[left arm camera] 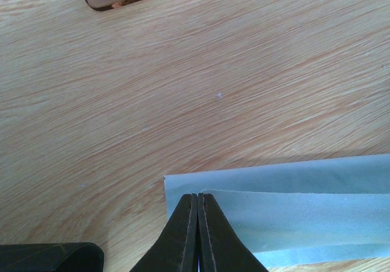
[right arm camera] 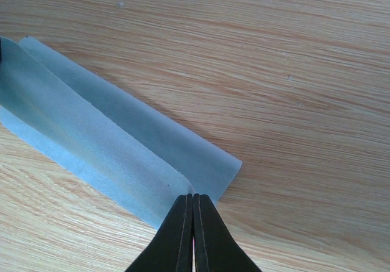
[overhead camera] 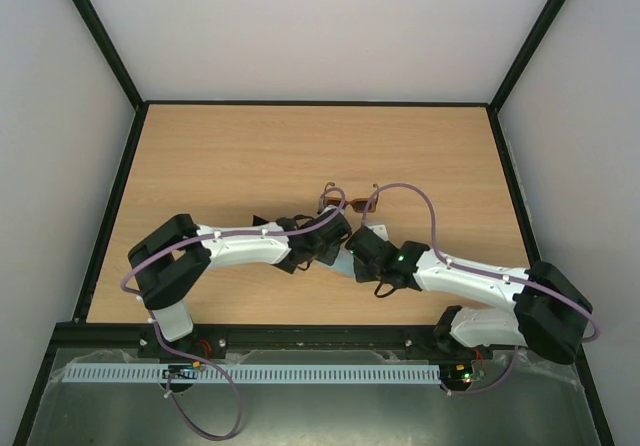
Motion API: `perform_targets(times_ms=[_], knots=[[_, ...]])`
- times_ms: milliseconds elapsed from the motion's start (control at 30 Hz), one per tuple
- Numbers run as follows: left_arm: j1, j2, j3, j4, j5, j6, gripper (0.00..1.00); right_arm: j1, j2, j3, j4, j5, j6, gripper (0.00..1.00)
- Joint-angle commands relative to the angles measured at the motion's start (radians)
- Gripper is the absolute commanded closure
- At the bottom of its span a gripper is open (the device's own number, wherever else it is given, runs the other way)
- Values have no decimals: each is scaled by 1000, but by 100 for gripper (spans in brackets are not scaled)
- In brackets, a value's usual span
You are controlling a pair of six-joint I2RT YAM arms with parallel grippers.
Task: Organize the sunglasses
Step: Fold the glasses cleaning cloth at the center of the board.
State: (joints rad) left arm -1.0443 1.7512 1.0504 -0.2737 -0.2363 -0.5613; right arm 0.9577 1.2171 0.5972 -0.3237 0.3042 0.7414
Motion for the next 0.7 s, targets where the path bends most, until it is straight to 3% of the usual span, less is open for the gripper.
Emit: perform_targets(times_ms=[0, 667], knots=[[-8, -24, -18, -3, -12, -11, 98, 15, 18, -19, -23, 13, 17, 99], [-18, -23, -49, 7, -9, -30, 97, 38, 42, -42, 7, -1, 36, 99]])
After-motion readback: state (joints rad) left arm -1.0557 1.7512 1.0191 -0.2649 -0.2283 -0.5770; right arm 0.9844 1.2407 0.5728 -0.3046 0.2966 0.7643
